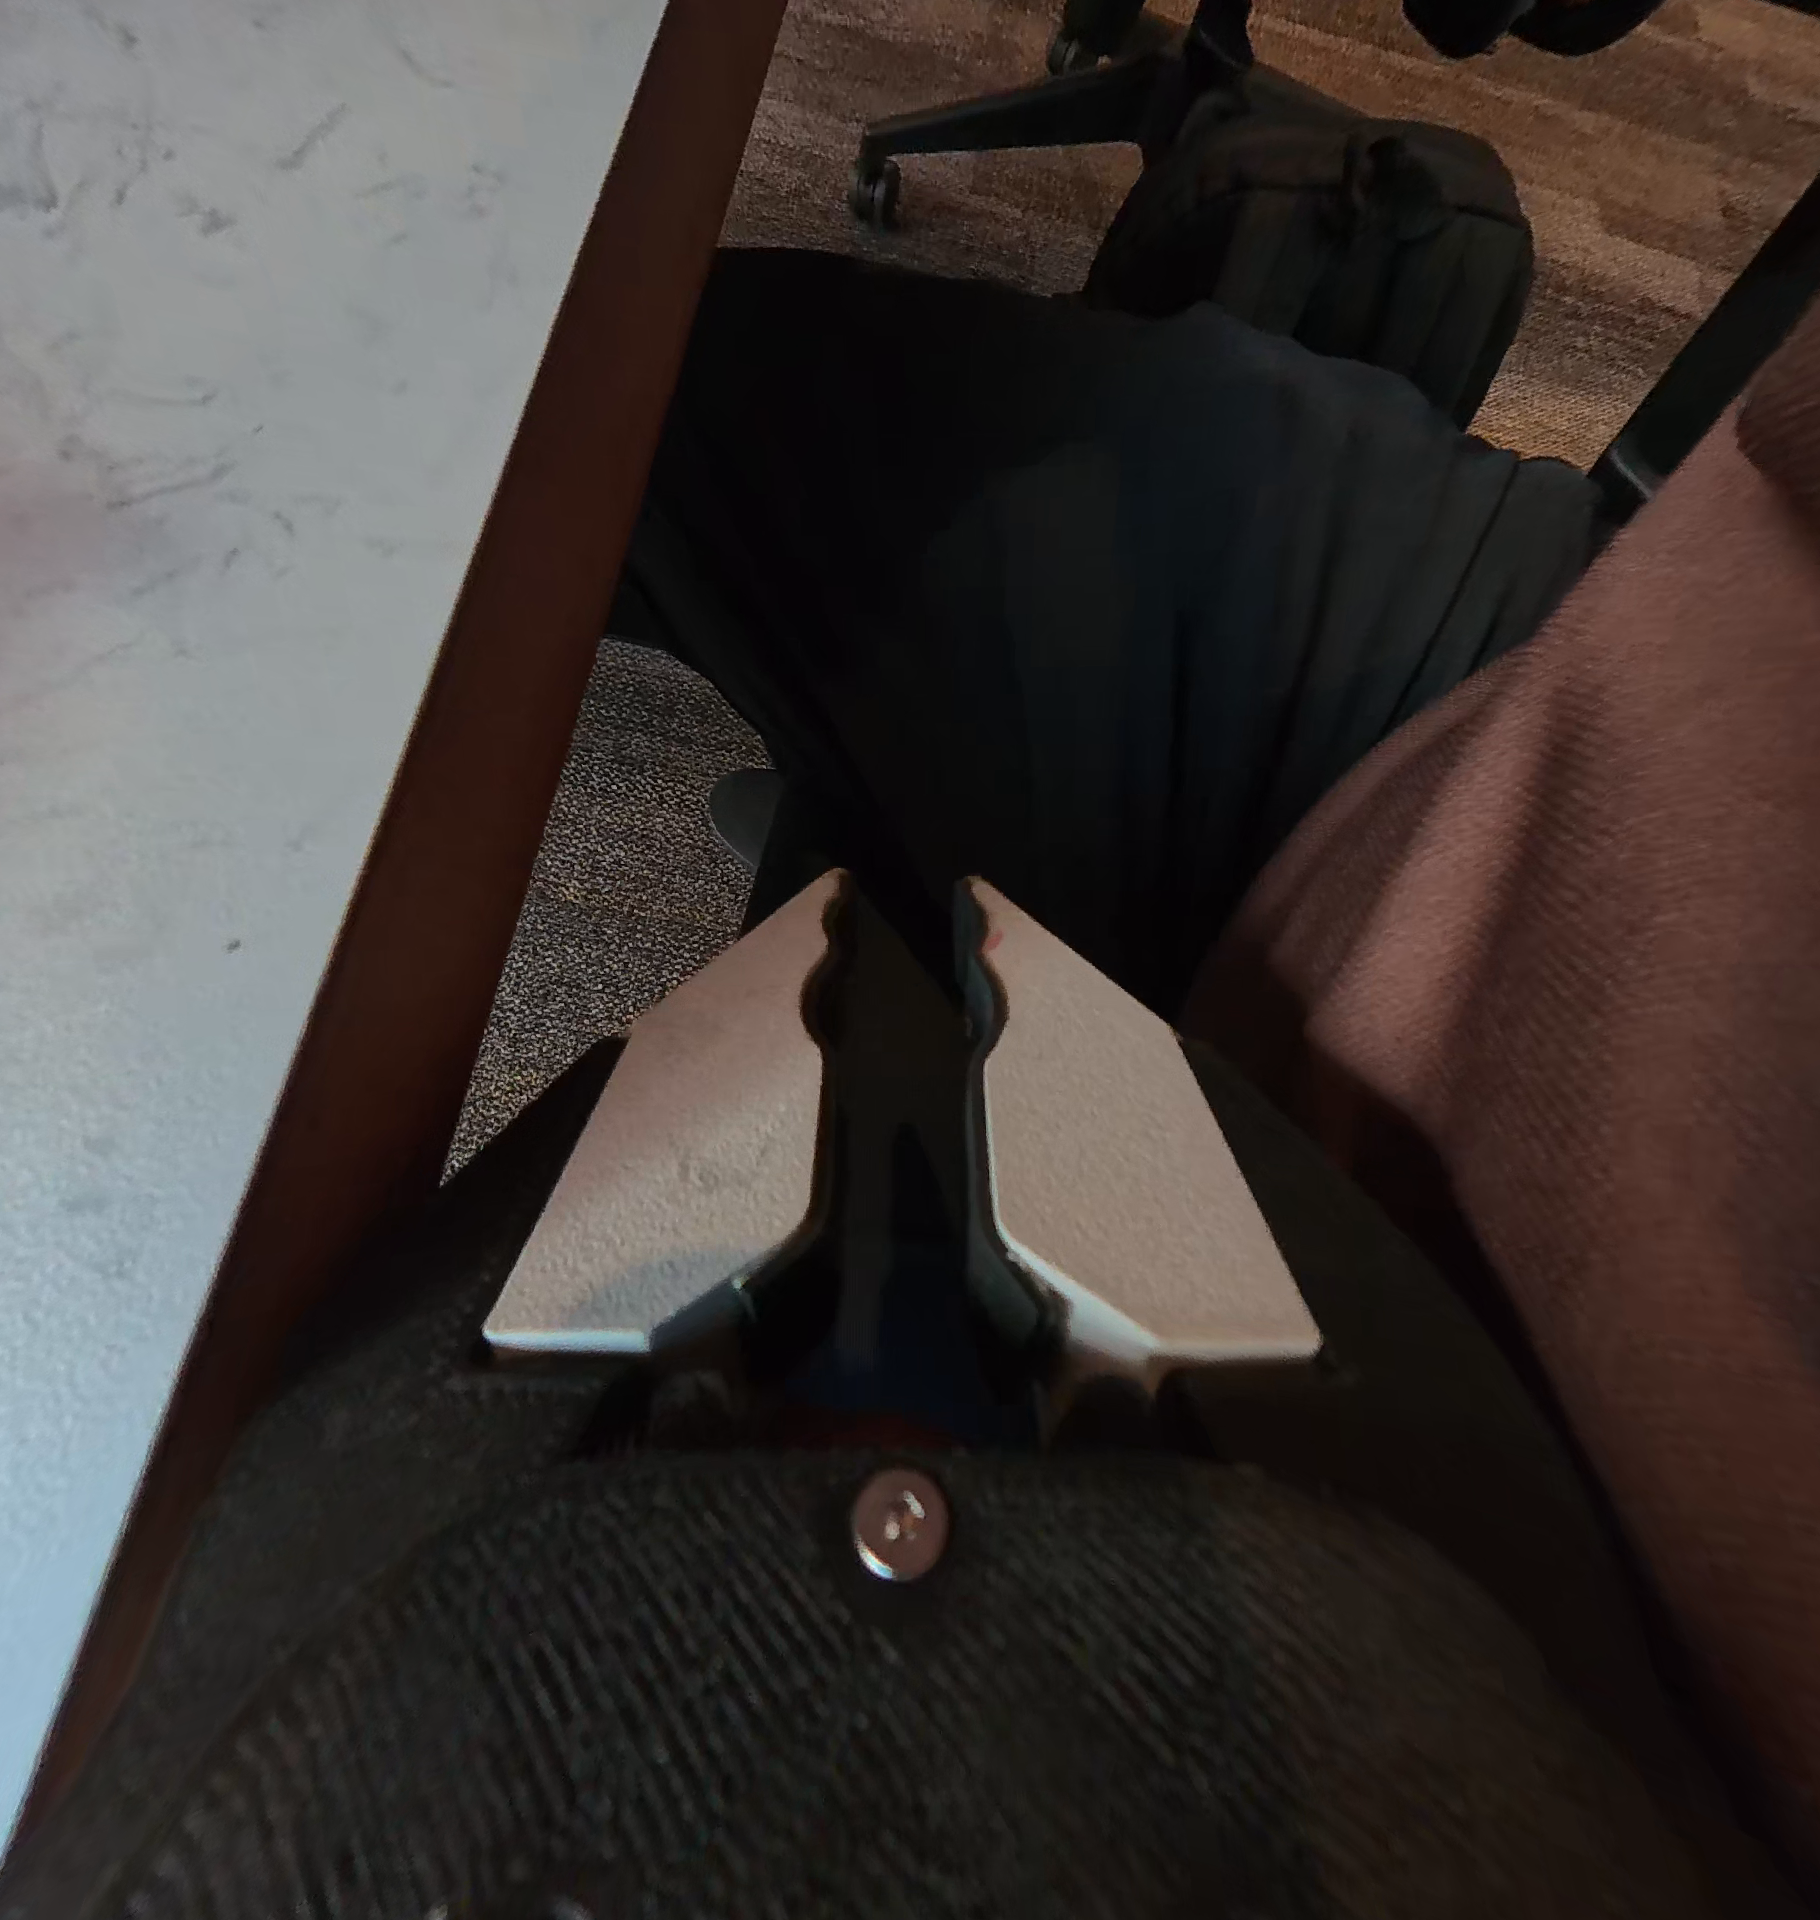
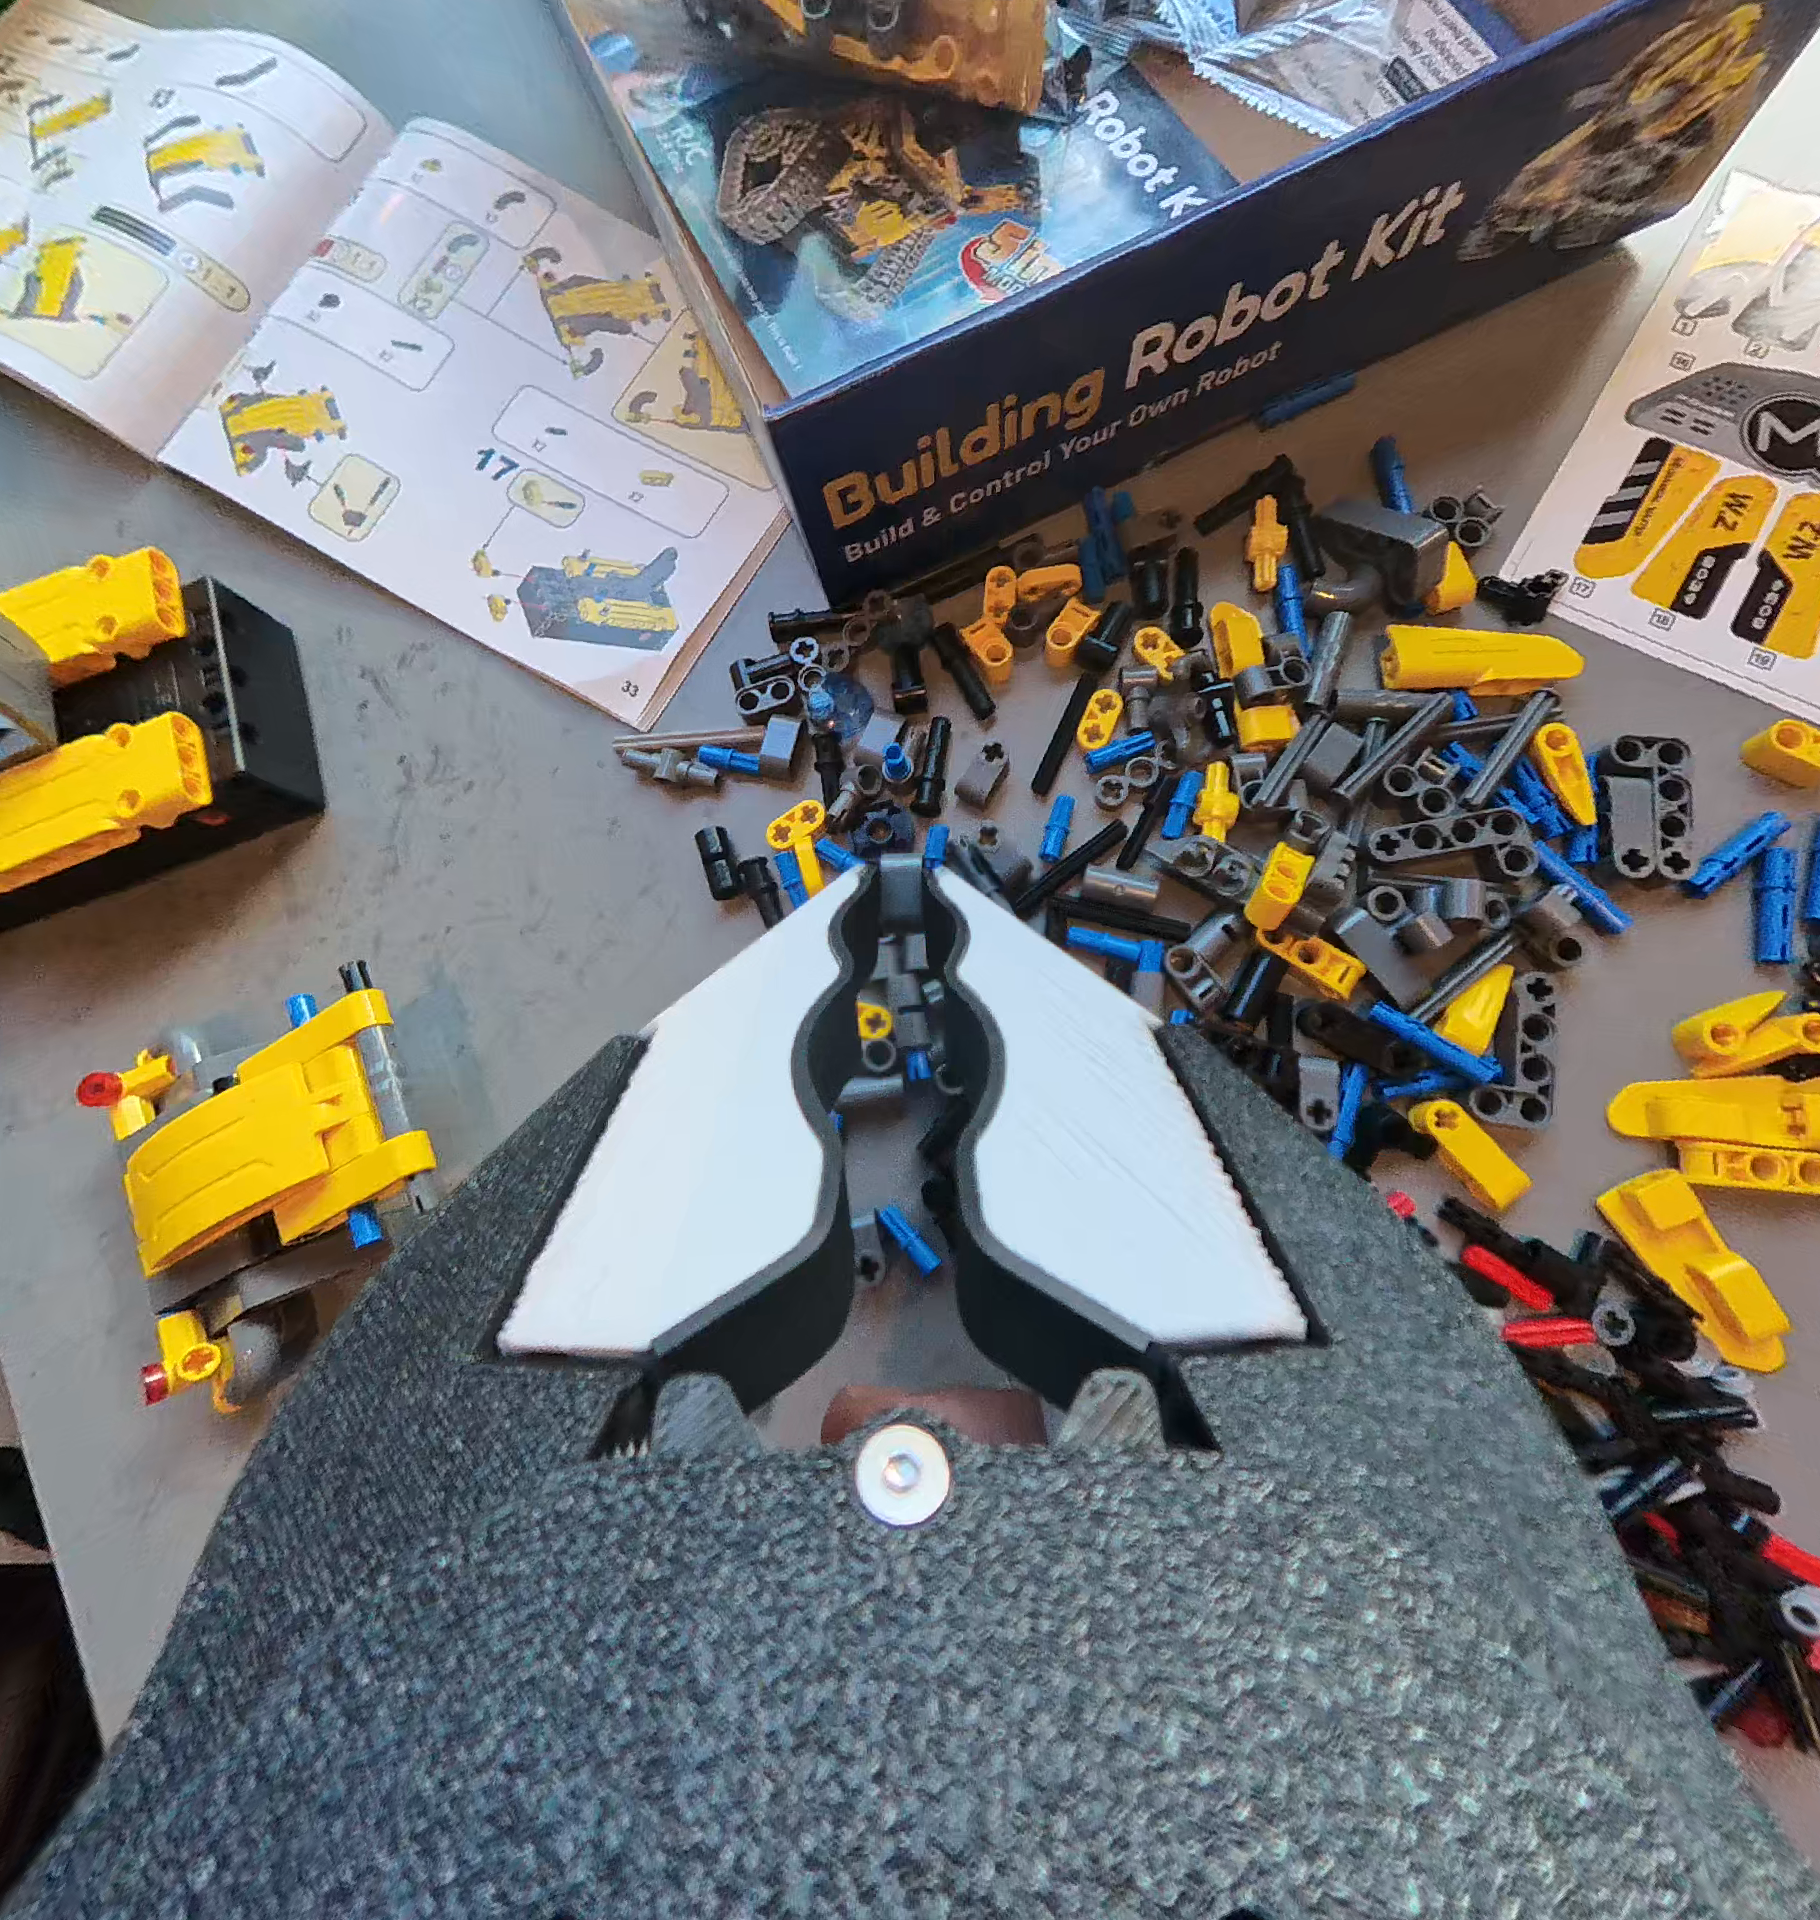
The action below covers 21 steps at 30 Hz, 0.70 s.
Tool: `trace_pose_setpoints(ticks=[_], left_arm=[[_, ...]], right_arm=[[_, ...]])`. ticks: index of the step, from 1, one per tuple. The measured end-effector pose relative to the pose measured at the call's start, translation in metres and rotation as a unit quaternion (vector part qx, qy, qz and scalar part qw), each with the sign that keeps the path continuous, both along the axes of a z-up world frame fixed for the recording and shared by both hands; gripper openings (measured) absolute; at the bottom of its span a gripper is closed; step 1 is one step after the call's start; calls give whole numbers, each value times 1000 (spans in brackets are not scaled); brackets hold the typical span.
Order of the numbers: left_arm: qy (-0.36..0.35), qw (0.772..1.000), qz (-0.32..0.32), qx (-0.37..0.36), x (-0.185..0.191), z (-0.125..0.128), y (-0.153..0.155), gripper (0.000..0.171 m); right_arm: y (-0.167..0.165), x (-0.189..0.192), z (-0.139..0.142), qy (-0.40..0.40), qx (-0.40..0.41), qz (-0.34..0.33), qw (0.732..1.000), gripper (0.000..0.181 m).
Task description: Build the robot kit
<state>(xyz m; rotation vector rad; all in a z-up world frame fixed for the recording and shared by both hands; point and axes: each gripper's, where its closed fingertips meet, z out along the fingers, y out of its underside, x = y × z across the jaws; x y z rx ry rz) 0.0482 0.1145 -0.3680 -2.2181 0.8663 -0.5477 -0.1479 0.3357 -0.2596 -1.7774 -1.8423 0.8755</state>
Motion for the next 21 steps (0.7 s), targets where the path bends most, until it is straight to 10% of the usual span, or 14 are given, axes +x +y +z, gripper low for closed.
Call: trace_pose_setpoints(ticks=[21], left_arm=[[-5,1000,-1,-2,-1,2,-2,17]], right_arm=[[2,-7,-8,4,16,-17,1000,5]])
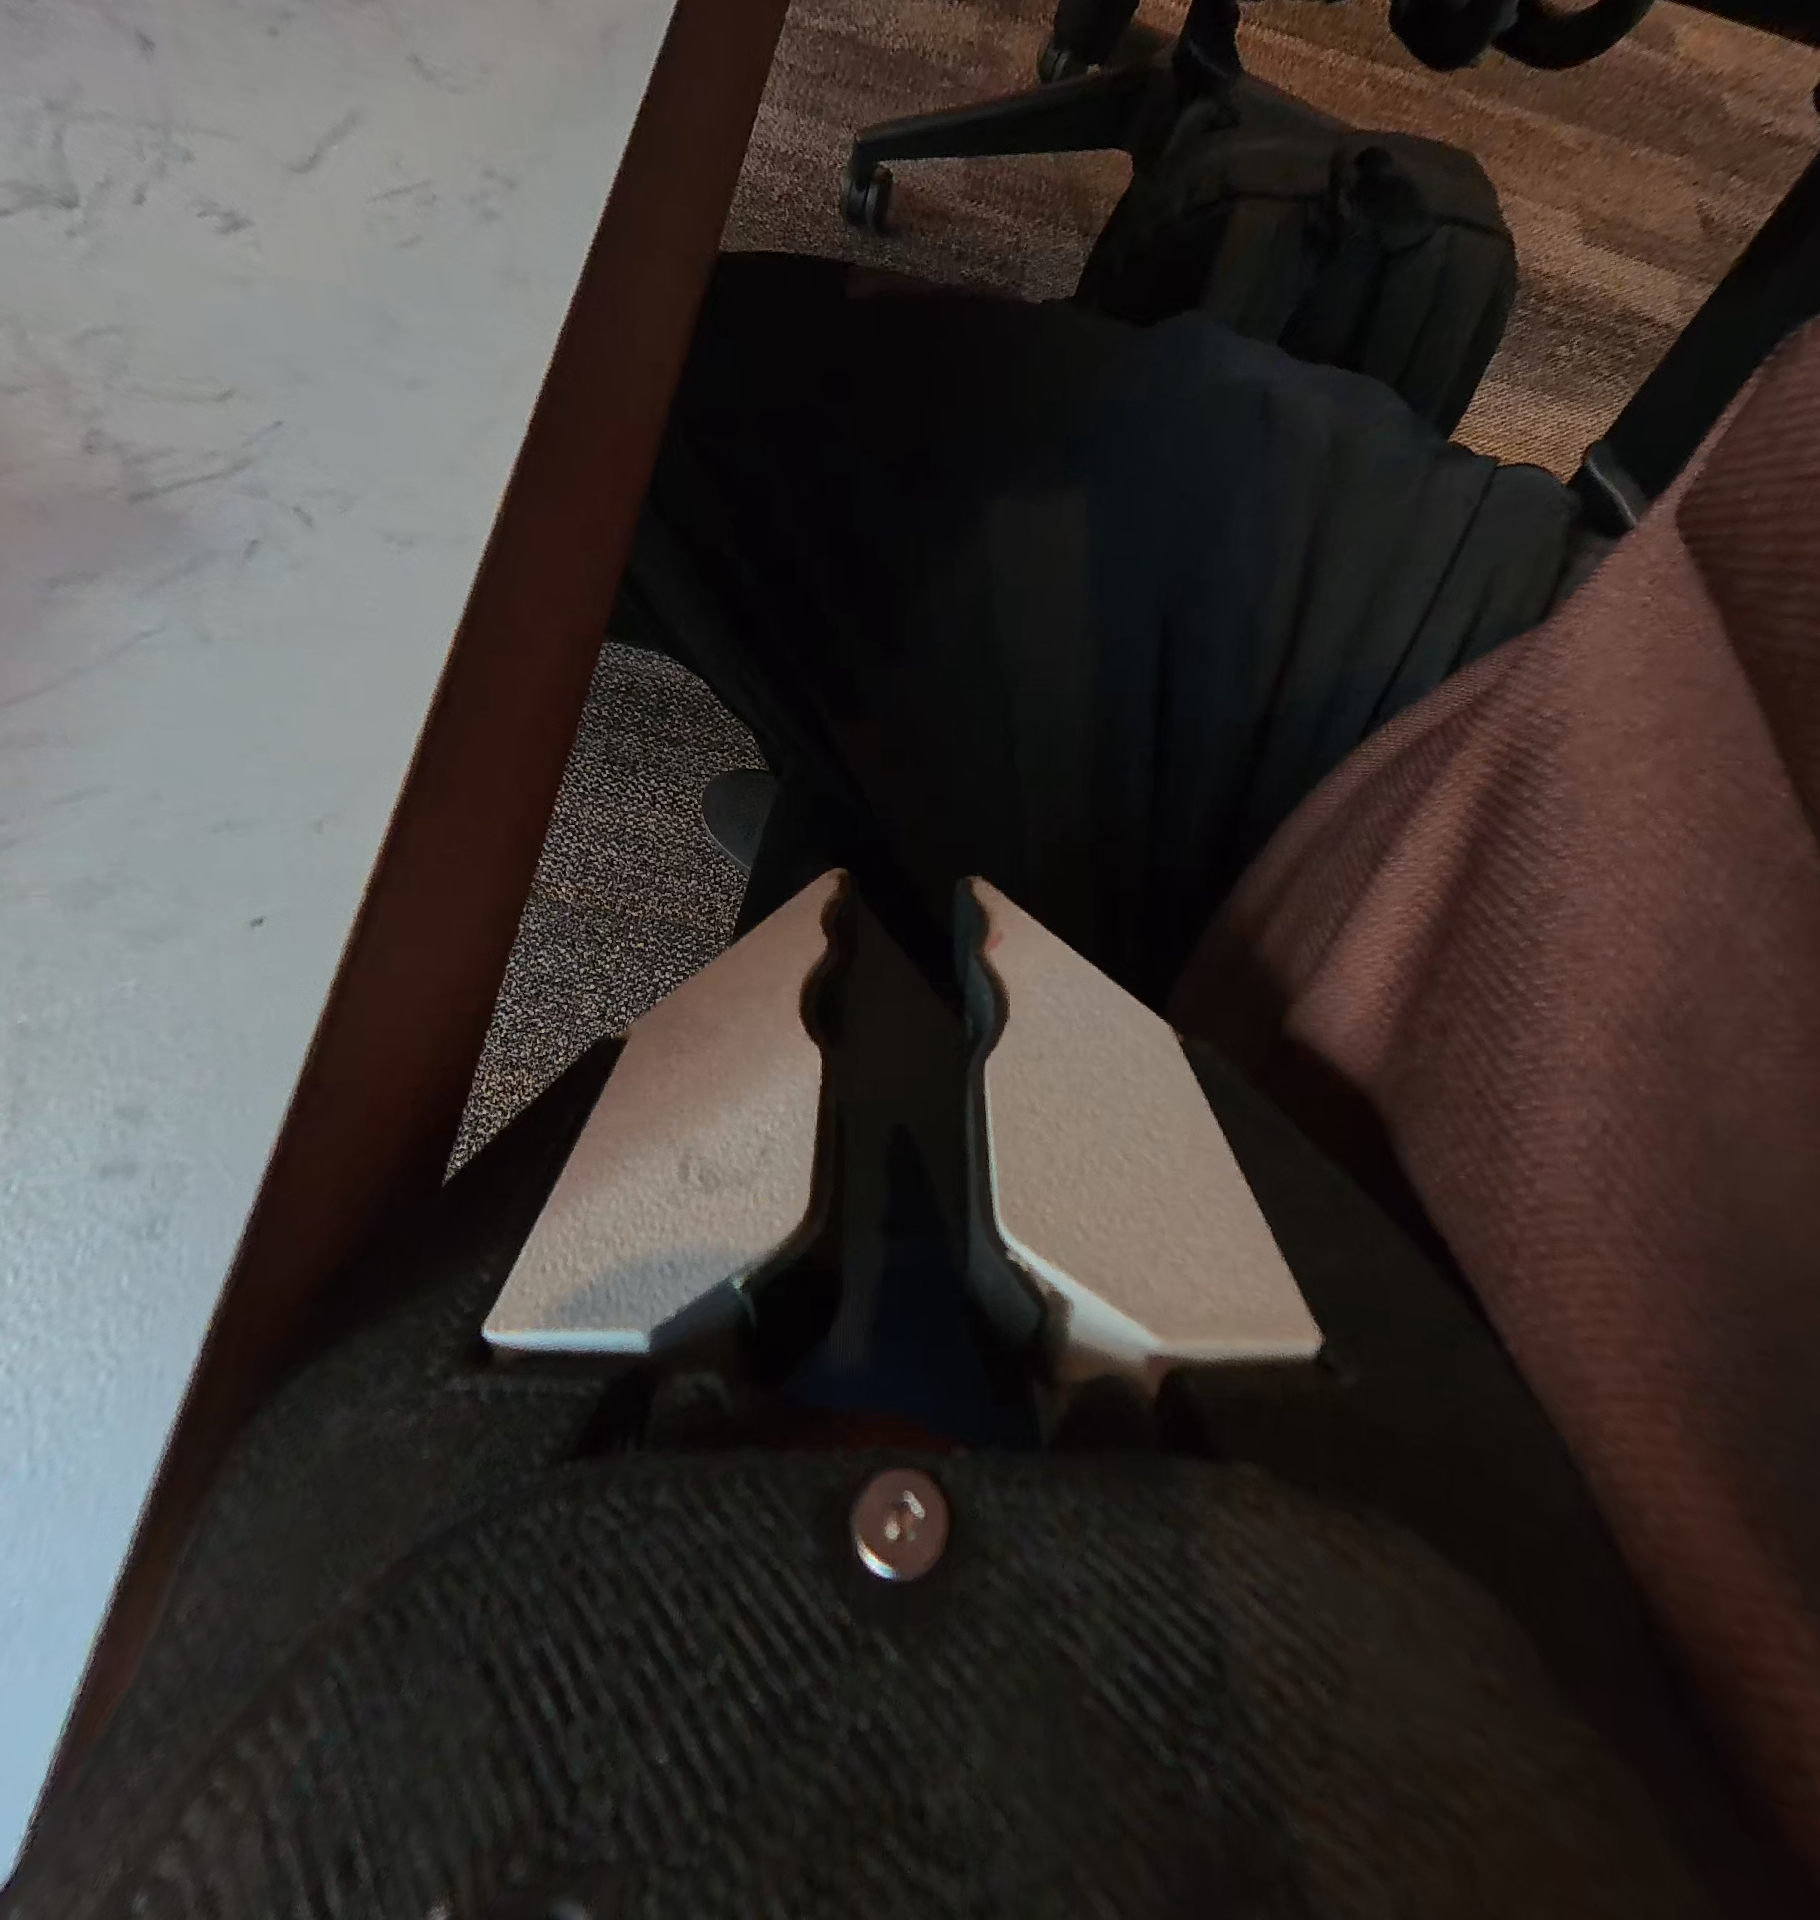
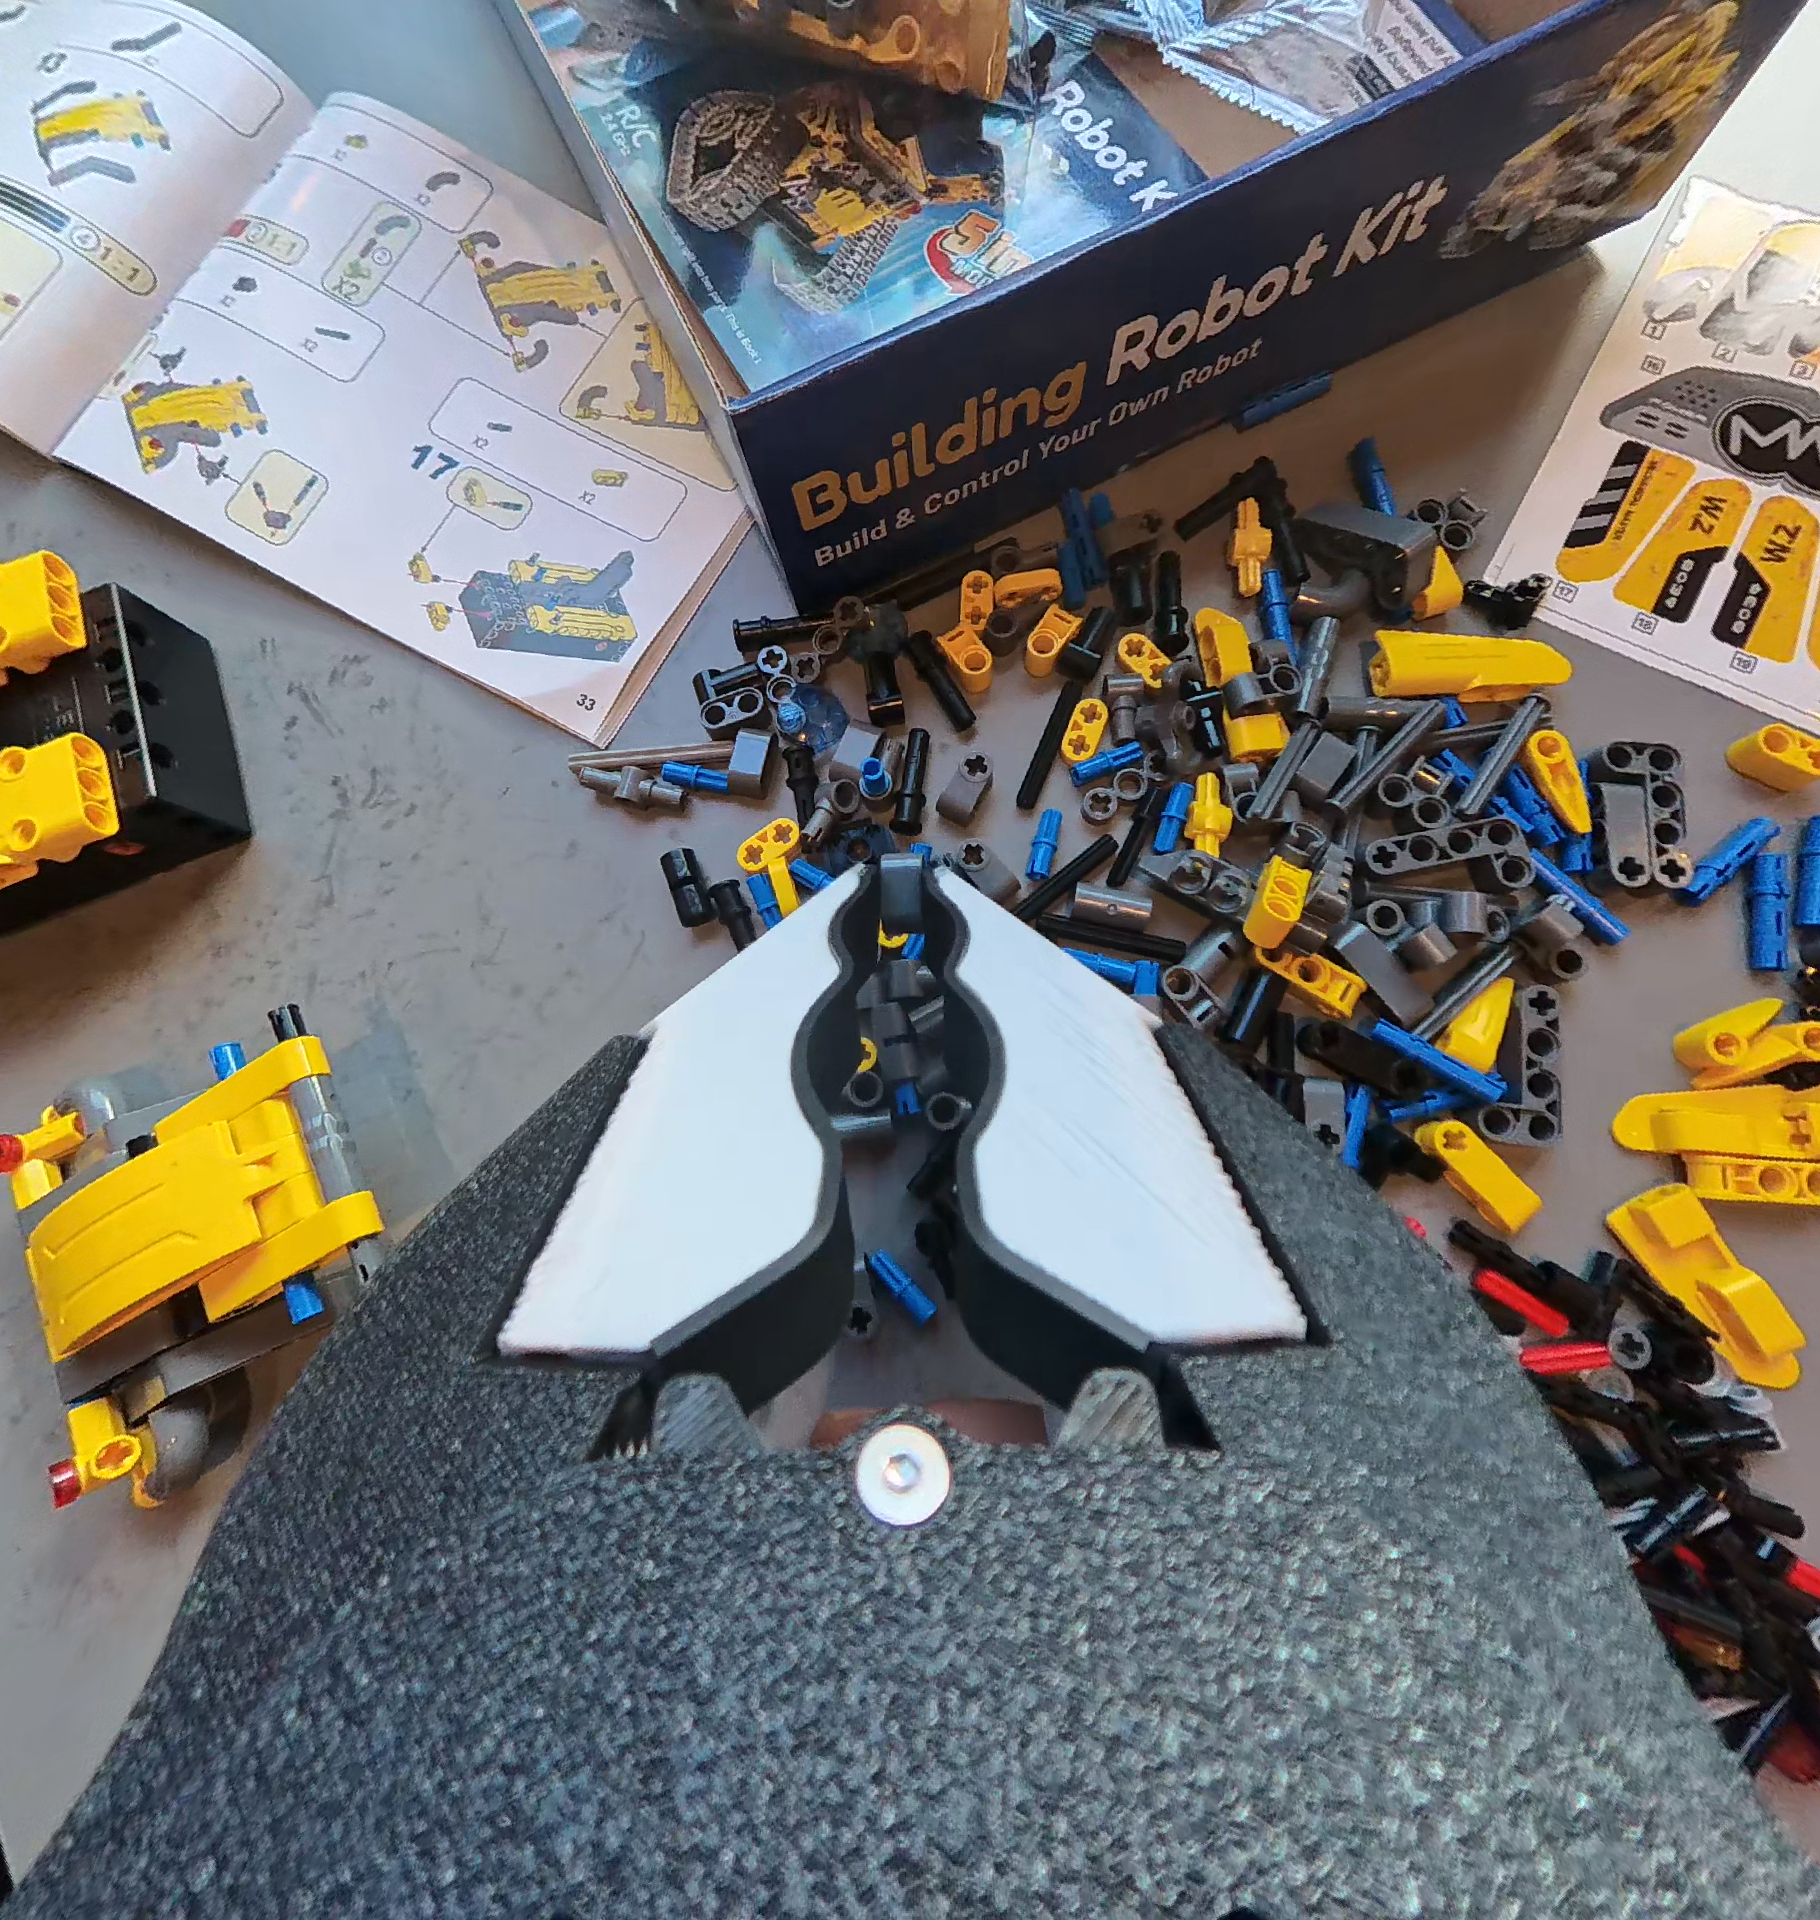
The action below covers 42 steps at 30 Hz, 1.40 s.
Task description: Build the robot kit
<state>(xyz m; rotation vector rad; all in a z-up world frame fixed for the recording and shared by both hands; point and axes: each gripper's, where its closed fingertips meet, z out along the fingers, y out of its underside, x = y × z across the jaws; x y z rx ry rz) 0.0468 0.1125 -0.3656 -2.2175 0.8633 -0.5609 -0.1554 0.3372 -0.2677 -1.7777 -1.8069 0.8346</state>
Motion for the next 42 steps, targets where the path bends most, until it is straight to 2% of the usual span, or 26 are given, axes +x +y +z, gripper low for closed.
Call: trace_pose_setpoints(ticks=[17,30,37,42], left_arm=[[6,1000,1,-2,0,-2,0,17],[8,1000,3,-4,-2,-4,2,17],[8,1000,4,-3,-1,-4,2,17],[17,1000,2,-2,0,-5,2,17]], right_arm=[[1,8,0,-1,23,-7,1000,5],[11,11,-13,-28,51,-14,998,5],[11,15,-5,-3,37,-9,999,5],[11,28,-6,-14,62,9,998,17]])
